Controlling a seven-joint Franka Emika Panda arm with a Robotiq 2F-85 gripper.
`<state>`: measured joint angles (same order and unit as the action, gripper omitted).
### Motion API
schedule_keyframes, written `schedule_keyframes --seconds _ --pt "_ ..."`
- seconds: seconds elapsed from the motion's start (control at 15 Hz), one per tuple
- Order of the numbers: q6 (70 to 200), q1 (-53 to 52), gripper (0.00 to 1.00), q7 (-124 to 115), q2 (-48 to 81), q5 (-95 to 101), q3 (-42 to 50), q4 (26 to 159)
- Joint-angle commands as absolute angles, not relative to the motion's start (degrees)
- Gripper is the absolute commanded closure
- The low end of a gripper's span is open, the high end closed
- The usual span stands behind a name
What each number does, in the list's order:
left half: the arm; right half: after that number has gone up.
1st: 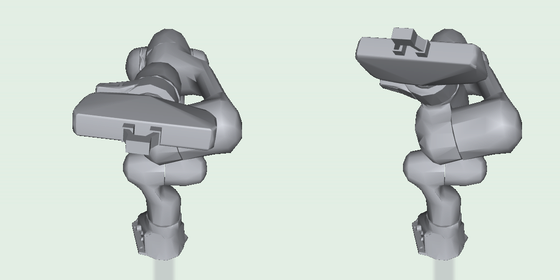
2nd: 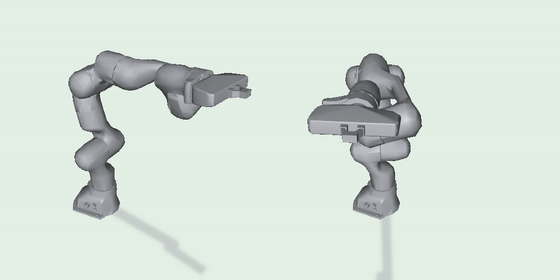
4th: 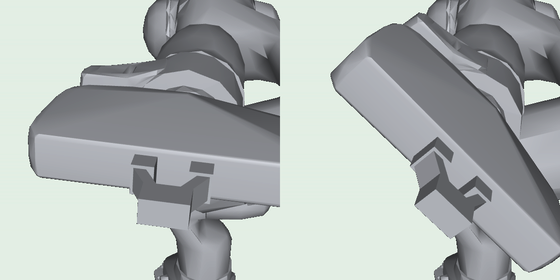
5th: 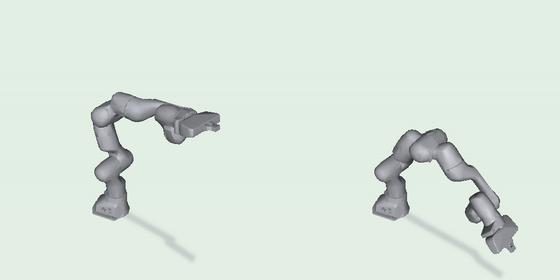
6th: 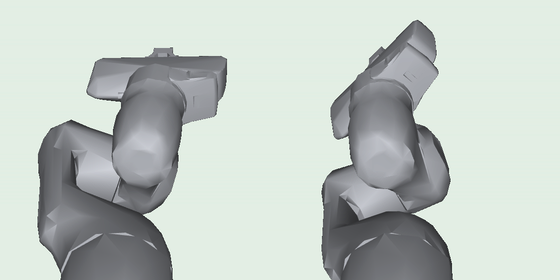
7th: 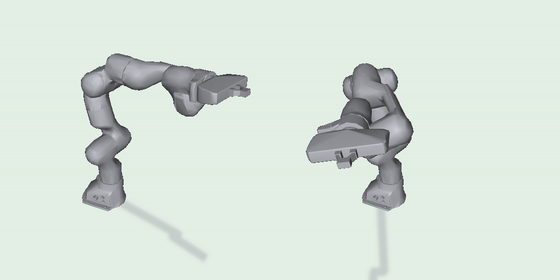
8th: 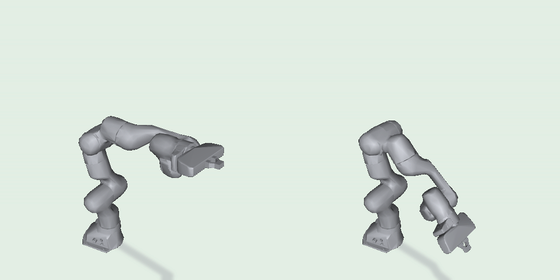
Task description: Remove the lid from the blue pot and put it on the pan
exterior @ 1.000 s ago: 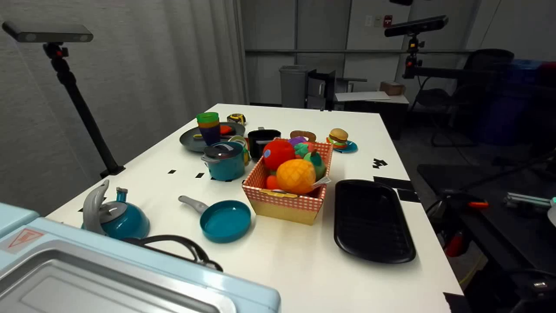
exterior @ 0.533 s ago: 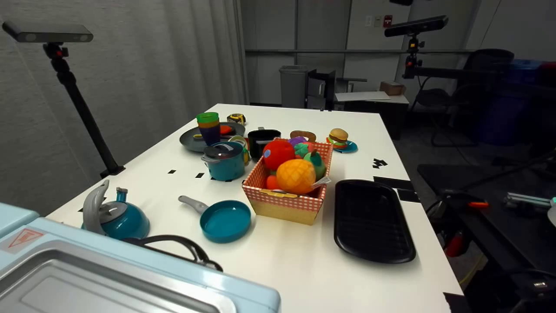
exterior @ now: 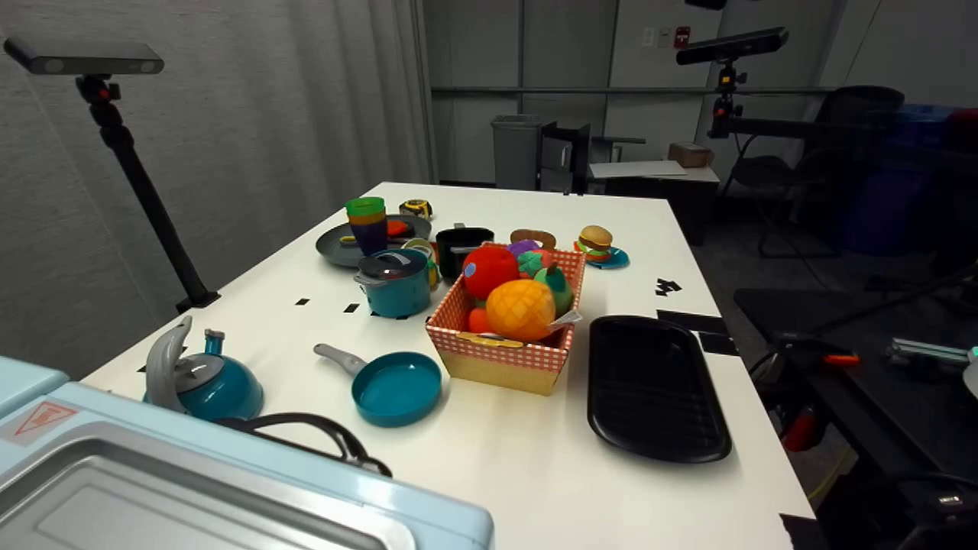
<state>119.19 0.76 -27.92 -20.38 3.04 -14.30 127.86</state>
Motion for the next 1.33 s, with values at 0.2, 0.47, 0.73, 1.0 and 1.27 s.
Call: schedule_keyframes --seconds 0.2,0.47,0.73,1.0,1.27 --pt "119.1 -0.4 0.00 -28.3 -20.3 3.5 -13.3 127.8" --pt "119.1 -0.4 0.00 -28.3 -20.3 3.5 -13.3 127.8" --pt "120.2 0.0 0.00 -28.9 -20.4 4.6 -13.6 128.1" --pt "110.5 0.6 0.00 -32.4 -18.2 7.9 -15.3 116.9" --pt "102.0 0.3 0.00 -35.5 -15.4 11.2 -16.6 105.7"
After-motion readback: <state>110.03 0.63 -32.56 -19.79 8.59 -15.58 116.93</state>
